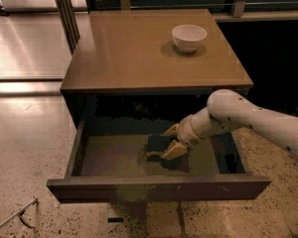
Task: Place sponge into top drawer
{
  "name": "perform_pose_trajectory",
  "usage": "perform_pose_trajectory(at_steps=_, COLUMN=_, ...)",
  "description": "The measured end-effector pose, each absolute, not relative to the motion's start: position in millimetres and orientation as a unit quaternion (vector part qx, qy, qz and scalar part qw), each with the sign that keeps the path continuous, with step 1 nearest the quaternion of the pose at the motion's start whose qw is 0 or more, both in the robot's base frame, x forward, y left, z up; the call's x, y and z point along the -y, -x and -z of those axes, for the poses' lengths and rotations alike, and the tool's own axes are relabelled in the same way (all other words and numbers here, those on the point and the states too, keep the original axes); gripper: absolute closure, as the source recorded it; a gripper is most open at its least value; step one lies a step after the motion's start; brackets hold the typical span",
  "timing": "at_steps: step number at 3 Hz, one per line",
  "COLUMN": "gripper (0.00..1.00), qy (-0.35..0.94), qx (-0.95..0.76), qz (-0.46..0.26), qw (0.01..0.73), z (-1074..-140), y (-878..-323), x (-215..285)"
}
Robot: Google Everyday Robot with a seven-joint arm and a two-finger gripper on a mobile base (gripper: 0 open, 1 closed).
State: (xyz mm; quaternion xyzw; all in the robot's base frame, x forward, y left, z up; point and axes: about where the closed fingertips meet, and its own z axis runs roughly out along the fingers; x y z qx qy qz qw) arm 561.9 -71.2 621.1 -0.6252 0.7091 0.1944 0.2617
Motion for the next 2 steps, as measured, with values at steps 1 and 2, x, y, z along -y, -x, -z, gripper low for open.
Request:
perform_pose_trajectory(at_steps=1, gripper=0.00, qy=0.625, qx=-0.709, qz=-0.194, qw=0.262, z=-621.5, y=-562.0, x=71.1)
perform_pose_trajectory(at_steps=2, gripper=0.00, qy=0.625, qx=-0.709, qz=-0.194, qw=0.262, z=-621.5, y=-562.0, x=71.1)
